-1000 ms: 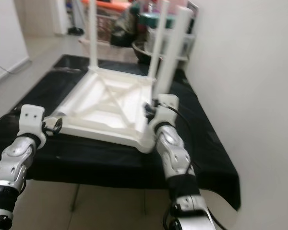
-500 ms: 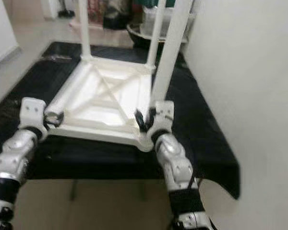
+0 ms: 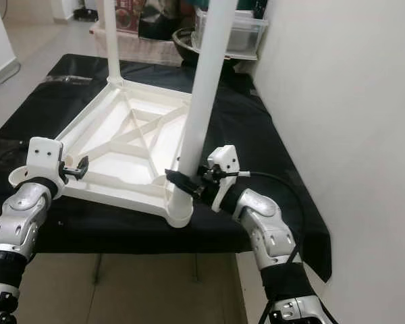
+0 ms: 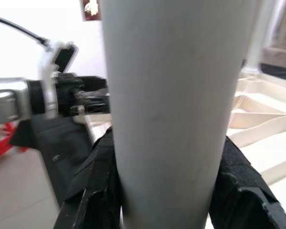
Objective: Building children table
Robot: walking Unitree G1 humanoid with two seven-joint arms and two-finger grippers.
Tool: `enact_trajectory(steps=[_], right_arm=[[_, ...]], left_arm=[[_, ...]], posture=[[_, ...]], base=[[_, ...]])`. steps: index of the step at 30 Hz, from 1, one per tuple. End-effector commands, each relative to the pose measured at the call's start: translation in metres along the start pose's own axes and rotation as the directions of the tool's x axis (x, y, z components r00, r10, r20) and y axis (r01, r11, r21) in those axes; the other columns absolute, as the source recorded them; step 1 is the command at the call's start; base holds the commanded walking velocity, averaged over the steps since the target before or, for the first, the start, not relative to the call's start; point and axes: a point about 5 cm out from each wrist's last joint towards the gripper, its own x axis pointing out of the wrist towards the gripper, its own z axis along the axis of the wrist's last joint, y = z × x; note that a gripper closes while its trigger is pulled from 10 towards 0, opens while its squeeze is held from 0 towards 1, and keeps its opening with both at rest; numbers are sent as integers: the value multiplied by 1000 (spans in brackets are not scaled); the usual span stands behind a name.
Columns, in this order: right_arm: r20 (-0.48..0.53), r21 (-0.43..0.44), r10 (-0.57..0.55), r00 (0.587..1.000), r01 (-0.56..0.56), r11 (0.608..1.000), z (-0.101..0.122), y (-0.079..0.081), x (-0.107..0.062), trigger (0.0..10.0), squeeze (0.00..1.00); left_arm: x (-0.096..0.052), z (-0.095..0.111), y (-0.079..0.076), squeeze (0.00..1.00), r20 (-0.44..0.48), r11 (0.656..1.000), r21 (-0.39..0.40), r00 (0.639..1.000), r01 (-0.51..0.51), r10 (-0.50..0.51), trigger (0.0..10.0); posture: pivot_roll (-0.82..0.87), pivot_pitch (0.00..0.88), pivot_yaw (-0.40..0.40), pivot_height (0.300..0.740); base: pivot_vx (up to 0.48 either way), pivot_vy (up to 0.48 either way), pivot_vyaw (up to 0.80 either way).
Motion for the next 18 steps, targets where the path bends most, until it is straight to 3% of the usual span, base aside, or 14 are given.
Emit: enact_trajectory(steps=[1,2,3,4,5,6,7,8,10,11,12,15,17,18], right_arm=[[-178,42,-185,966,196,980,-39,-9,1,0,0],[-178,42,-185,966,196,980,-39,-9,1,0,0],[-218,21,-400,890,414,910,-45,-28,-1,0,0],[-247,11,-643,725,665,746,-50,-48,-13,0,0],[-247,11,-643,725,665,746,-50,-48,-13,0,0],[-279,8,-847,453,883,469,-54,-64,-35,0,0],[-279,8,-847,453,883,469,-54,-64,-35,0,0],[-283,7,-883,373,922,388,-54,-65,-42,0,0],[-250,14,-902,352,933,360,-48,-58,-43,0,0],[-223,40,-892,393,918,395,-42,-45,-36,0,0],[-197,58,-874,443,896,441,-36,-33,-28,10000,0],[-129,74,-818,561,828,556,-23,-16,-13,10000,0],[-86,80,-789,608,794,603,-17,-10,-7,10000,0],[-33,103,-757,652,756,647,-9,-6,-4,10000,1000]], left_arm=[[0,-1,1,0,-5,1000,11,1000,1,-1,10000],[0,-1,1,0,-5,1000,11,1000,1,-1,10000],[0,-1,1,0,-5,1000,11,1000,-1,1,10000],[0,-1,1,0,-6,1000,12,1000,0,0,10000],[0,-1,1,0,-6,1000,12,1000,0,0,10000],[0,-2,0,0,-7,1000,12,1000,2,-2,10000],[0,-2,0,0,-7,1000,12,1000,2,-2,10000],[0,-2,-1,0,-7,1000,12,1000,3,-3,10000],[-1,-2,0,0,-6,1000,12,1000,3,-3,10000],[-1,-3,1,0,-9,1000,12,1000,0,0,10000],[-1,-3,1,0,-11,1000,12,1000,-2,2,10000],[-1,-3,1,0,-13,1000,13,1000,1,-1,10000],[0,-3,0,0,-12,1000,14,1000,6,-6,10000],[1,-2,0,0,-11,1000,15,1000,9,-9,10000]], posture=[[157,0,-124,740],[157,0,-124,740],[155,0,-120,740],[152,0,-120,740],[152,0,-120,740],[155,0,-122,740],[155,0,-122,740],[155,0,-122,740],[155,0,-121,740],[154,0,-121,740],[154,0,-121,740],[140,0,-109,740],[138,0,-108,740],[136,0,-107,740]], base=[[0,0,0],[0,0,0],[0,0,0],[0,0,0],[0,0,0],[0,0,0],[0,0,0],[0,0,0],[0,0,0],[0,0,0],[0,0,0],[0,0,0],[0,0,0],[0,0,0]])
